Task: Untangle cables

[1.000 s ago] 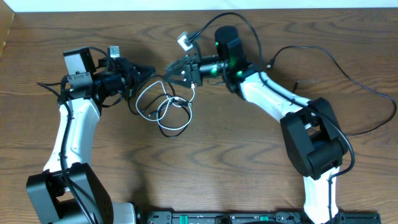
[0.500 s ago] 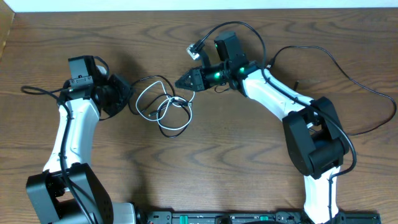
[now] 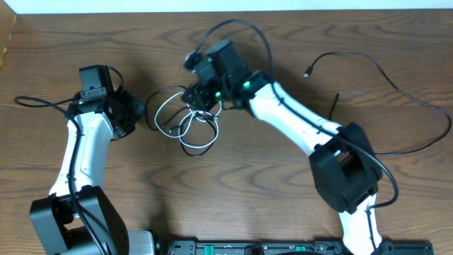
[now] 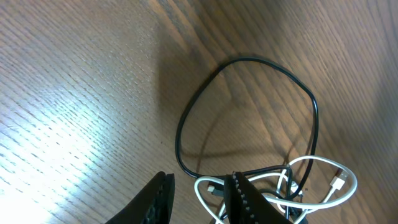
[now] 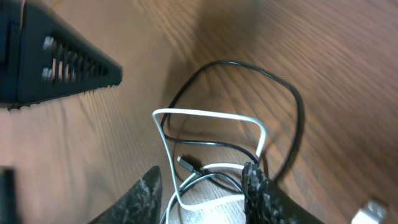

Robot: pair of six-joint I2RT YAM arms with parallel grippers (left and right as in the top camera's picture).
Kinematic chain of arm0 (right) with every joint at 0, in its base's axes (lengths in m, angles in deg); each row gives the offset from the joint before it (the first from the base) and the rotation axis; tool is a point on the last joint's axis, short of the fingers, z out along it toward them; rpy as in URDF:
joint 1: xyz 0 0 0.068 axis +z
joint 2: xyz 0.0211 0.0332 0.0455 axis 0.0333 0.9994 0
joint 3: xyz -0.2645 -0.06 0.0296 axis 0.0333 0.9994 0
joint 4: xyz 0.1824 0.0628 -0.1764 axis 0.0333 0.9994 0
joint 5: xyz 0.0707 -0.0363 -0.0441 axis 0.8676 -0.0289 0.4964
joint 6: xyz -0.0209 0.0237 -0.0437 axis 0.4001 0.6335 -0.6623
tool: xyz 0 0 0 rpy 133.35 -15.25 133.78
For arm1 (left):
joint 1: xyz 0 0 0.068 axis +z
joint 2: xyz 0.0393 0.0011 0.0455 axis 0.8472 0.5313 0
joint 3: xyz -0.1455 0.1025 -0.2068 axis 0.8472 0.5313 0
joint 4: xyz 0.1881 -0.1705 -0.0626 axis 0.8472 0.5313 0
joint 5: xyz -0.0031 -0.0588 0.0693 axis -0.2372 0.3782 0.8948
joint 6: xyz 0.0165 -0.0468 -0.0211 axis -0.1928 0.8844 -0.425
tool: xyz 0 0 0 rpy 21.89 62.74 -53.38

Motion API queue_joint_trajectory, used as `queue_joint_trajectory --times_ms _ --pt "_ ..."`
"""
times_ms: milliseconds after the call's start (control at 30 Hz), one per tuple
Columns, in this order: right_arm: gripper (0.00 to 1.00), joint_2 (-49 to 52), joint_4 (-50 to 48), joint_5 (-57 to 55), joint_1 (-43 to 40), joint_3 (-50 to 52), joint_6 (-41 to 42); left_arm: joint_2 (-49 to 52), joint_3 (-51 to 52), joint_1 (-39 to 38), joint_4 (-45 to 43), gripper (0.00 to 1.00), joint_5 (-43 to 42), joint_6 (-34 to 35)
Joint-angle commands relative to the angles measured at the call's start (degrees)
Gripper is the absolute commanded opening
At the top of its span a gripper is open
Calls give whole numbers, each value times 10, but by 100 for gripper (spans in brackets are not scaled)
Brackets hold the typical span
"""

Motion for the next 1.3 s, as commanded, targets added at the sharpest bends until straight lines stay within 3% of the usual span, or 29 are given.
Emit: queue_joint_trajectory --times_ms 0,367,633,900,1067,1267 --pt "41 22 -4 -72 26 -8 -113 3 5 1 2 32 17 -8" --pt "43 107 -103 -109 49 -8 -151 3 6 1 3 33 16 -8" --pt "53 167 -190 -109 50 -8 -180 3 6 1 3 33 16 -8" --pt "54 171 -177 -109 50 -8 -180 3 6 1 2 33 16 -8" --pt "58 162 -103 -89 44 -9 -168 3 6 1 3 34 16 -8" --pt "61 75 -11 -25 21 -9 -167 3 6 1 2 34 16 -8"
